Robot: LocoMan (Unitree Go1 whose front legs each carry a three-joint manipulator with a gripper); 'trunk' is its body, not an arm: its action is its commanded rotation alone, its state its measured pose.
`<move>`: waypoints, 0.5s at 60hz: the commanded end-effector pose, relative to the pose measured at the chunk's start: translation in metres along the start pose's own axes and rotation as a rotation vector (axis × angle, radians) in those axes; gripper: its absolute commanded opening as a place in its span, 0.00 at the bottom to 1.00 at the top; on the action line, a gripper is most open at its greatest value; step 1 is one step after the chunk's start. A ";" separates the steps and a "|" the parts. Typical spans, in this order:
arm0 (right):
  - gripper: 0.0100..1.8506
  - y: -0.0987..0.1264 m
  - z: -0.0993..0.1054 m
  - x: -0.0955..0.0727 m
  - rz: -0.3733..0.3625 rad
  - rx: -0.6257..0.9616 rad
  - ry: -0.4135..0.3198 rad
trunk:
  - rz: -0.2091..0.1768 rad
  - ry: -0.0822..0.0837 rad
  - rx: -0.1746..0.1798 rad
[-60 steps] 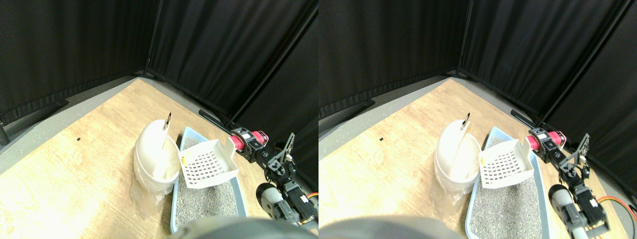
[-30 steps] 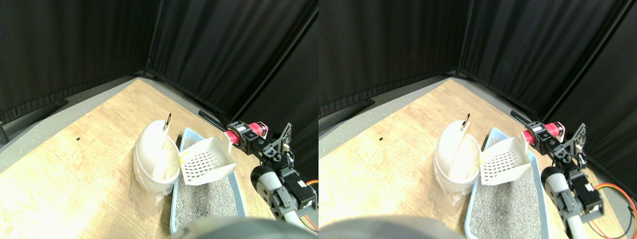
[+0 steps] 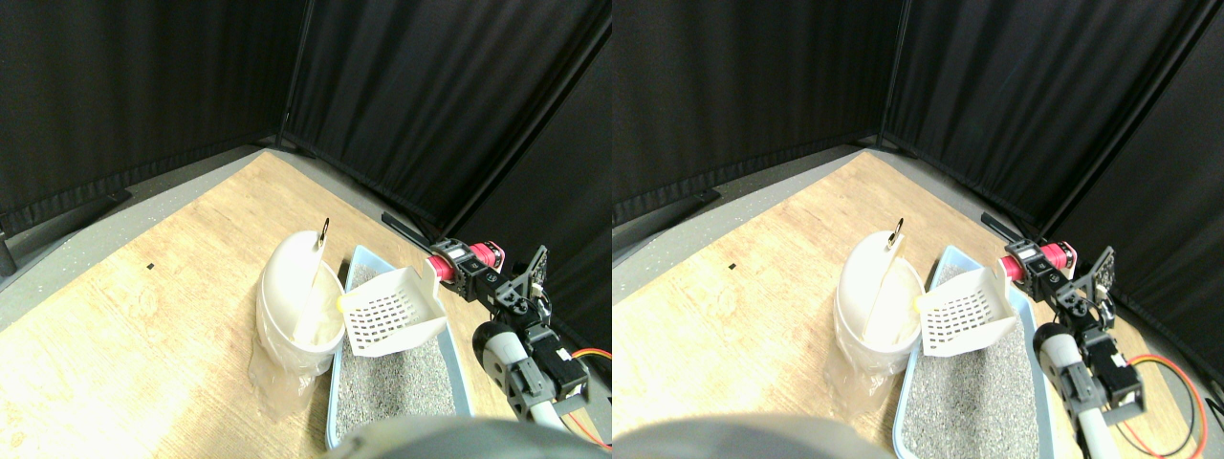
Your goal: Scoop (unimanual)
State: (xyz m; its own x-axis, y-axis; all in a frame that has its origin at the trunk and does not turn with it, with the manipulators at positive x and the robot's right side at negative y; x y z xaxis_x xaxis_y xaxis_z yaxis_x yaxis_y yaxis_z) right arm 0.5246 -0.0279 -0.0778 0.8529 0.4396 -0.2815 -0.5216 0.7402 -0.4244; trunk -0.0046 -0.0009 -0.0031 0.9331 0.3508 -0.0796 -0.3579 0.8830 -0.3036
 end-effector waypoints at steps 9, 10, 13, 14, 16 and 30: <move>0.08 -0.003 0.006 0.003 -0.025 -0.019 -0.066 | 0.010 0.025 -0.003; 0.10 -0.003 0.005 0.004 -0.026 -0.031 -0.068 | 0.009 0.025 -0.003; 0.10 -0.003 0.006 0.004 -0.025 -0.029 -0.069 | 0.009 0.025 -0.003; 0.08 -0.003 0.007 0.003 -0.028 -0.026 -0.065 | 0.007 0.025 -0.003; 0.05 -0.003 0.008 0.002 -0.024 -0.021 -0.073 | 0.006 0.024 -0.004; 0.02 -0.005 0.021 -0.003 -0.029 -0.001 -0.138 | 0.001 0.024 -0.003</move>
State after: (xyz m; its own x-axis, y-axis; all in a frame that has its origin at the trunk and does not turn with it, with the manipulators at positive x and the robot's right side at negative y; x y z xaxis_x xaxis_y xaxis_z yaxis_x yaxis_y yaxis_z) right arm 0.5256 -0.0305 -0.0723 0.8603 0.4517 -0.2362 -0.5096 0.7503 -0.4212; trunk -0.0049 -0.0015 -0.0031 0.9355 0.3443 -0.0799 -0.3519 0.8861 -0.3016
